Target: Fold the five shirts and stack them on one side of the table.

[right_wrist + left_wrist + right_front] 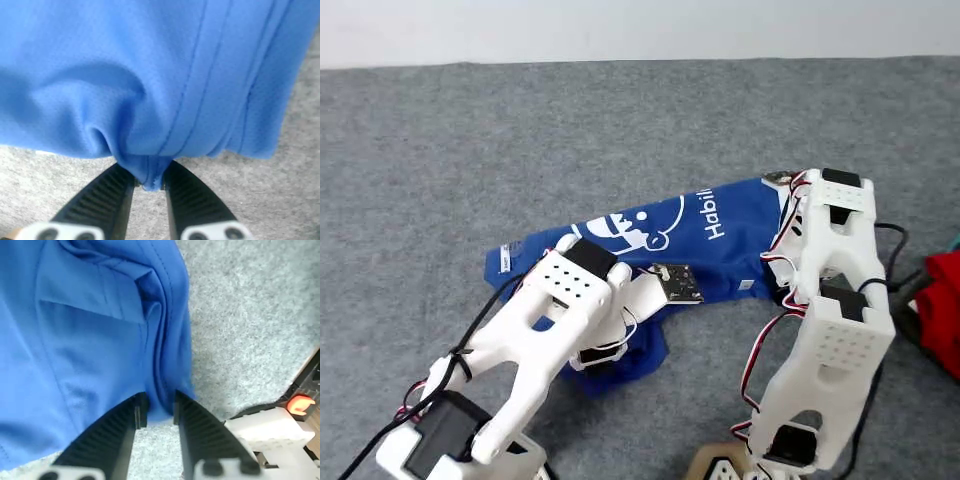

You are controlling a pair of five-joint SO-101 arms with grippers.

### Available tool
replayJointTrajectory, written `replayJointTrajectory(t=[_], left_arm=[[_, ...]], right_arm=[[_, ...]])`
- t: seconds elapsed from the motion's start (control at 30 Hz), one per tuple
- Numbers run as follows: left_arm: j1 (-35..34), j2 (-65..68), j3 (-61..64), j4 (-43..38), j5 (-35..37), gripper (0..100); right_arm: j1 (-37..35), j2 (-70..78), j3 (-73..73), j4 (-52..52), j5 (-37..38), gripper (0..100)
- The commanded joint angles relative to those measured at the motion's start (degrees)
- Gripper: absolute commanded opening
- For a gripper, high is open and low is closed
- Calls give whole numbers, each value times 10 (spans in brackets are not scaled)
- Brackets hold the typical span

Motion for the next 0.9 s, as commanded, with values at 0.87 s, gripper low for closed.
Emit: replayJointTrajectory(t=[0.87], left_arm=[[4, -18, 138, -123, -7, 120]], right_arm=[[-11, -21, -19, -7, 3, 10]])
